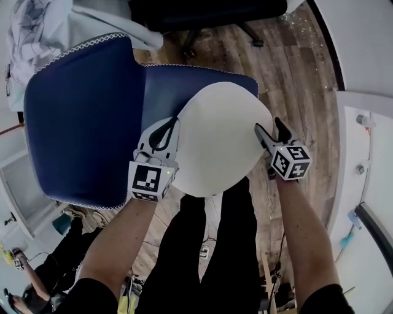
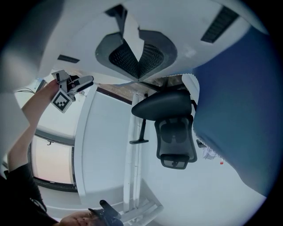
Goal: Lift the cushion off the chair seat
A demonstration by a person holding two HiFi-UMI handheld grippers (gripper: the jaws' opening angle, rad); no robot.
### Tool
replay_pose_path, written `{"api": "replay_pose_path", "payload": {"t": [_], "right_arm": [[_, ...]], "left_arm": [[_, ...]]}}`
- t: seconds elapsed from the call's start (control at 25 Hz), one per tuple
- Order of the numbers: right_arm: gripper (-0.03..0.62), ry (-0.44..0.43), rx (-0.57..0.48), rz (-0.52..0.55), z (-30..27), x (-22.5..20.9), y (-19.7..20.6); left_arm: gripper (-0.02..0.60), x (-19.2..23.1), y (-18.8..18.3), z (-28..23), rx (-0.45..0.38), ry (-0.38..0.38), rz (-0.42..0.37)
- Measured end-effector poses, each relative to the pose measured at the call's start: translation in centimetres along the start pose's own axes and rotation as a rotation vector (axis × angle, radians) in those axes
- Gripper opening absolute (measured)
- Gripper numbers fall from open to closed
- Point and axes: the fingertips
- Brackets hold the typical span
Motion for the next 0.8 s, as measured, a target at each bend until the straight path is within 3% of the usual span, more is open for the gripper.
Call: {"api": "replay_pose_path", "payload": {"t": [0.56,0.8], "right_arm": [[0.336,-0.008,0.044,-0.106,-1.8,-0.1,1.8],[0.336,-0.072,0.065,-0.228,-2.1,-0.3,2.5]], "left_arm": [[0.005,-0.4,1.8,-1.0,0.030,0.001,0.032],[0.005,-0.4,1.6,-1.2,0.019,0.004,0.035]]}}
Point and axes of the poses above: the fingertips, and each gripper's own axes: z backward along the fingers, x to its left, y out of its underside, and after that the axes turned 10 degrees about y, right-handed
